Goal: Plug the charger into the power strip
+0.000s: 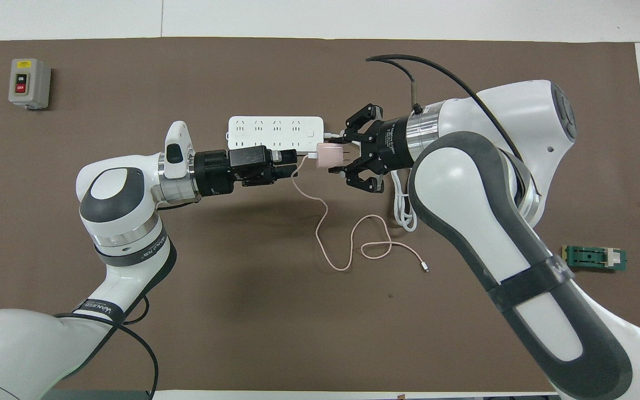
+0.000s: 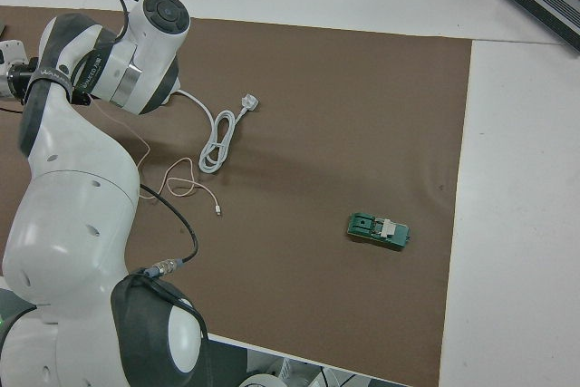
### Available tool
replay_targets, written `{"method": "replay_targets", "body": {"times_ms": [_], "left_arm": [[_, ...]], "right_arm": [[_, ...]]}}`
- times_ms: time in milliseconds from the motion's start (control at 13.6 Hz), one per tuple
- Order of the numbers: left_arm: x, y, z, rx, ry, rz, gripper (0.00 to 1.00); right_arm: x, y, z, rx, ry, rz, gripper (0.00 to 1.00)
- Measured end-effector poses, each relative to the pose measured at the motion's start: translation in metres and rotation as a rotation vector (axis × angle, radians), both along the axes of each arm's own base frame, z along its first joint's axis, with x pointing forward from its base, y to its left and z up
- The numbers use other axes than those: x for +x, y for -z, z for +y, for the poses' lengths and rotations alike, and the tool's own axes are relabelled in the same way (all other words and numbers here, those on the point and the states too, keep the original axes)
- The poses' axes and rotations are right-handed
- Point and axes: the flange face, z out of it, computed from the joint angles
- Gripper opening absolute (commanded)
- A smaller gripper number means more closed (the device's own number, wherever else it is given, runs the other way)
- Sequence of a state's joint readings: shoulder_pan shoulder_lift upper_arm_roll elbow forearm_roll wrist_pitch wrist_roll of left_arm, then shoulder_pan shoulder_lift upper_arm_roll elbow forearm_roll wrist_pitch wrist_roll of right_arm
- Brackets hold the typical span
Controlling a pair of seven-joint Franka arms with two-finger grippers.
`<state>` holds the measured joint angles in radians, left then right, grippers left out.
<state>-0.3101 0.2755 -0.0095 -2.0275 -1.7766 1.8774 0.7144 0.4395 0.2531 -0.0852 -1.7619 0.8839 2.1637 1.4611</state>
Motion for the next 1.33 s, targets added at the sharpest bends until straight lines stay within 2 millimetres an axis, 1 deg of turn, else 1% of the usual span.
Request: {"method": "replay_targets", "body": {"times_ms": [515,736,810,1105,1325], "left_arm": [[0.0,0.001,-0.001,0.011,-0.006,-0.007,1.0],[-0.002,0.003,-0.008,0.028,-0.006,-0.017,1.0],[-0.003,0.003,-0.01,0.033,-0.007,-0.018,1.0],[-0.005,0.005,-0.016,0.054,-0.012,-0.027,1.0],[-0.006,0.006,-0.019,0.063,-0.012,-0.035,1.0]], "right_arm": [[-0.005,0.009,0.007,-0.009,-0.003,0.006,0.06],[-0.005,0.009,0.007,-0.009,-0.003,0.006,0.06],[-0.006,0.009,0.01,-0.009,-0.008,0.006,0.06],[-0.014,0.007,0.033,-0.013,-0.021,-0.026,0.06],[-0.016,0.008,0.037,-0.015,-0.022,-0.033,0.06]]}}
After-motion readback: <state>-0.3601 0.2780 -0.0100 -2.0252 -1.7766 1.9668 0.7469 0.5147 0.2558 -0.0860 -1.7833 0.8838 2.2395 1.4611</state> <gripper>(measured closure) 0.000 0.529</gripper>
